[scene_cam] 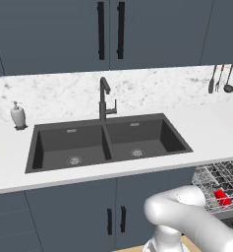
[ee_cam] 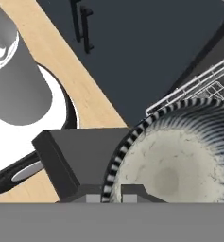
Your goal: Pick up the cup and bowl from the counter, place them in the dishwasher, and close the dishwasher door.
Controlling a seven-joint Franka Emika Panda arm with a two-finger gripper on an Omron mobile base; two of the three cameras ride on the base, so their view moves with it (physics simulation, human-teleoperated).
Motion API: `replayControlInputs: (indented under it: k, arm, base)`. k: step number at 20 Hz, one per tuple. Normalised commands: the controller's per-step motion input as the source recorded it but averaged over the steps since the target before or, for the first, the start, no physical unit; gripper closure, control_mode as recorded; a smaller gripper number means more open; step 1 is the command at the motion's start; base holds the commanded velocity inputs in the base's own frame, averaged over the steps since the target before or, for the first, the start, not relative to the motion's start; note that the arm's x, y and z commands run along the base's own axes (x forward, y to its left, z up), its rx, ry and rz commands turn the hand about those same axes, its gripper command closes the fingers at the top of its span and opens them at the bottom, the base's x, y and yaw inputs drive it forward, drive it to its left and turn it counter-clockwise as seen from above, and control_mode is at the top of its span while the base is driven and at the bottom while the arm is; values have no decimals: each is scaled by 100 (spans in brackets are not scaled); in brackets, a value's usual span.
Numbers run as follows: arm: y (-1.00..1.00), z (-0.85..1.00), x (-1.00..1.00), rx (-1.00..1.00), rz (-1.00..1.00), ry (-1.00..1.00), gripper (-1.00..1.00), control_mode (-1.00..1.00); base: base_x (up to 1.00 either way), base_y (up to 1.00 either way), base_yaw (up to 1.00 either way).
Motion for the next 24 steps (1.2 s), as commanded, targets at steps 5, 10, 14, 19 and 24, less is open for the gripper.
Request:
replayControlInputs:
  k: [5, 10, 14, 19, 24]
  arm:
    - [0, -28, 9, 0, 32, -7, 100, -100]
    - [0, -31, 36, 0, 5, 0, 100, -100]
    - [0, -30, 32, 0, 0, -3, 100, -100]
    - [0, -31, 22, 0, 0, -2, 100, -100]
    - [0, -33, 6, 0, 0, -4, 100, -100]
  base:
    - [0, 0, 0]
    - [0, 0, 0]
    - [0, 0, 0]
    - [0, 0, 0]
    - [0, 0, 0]
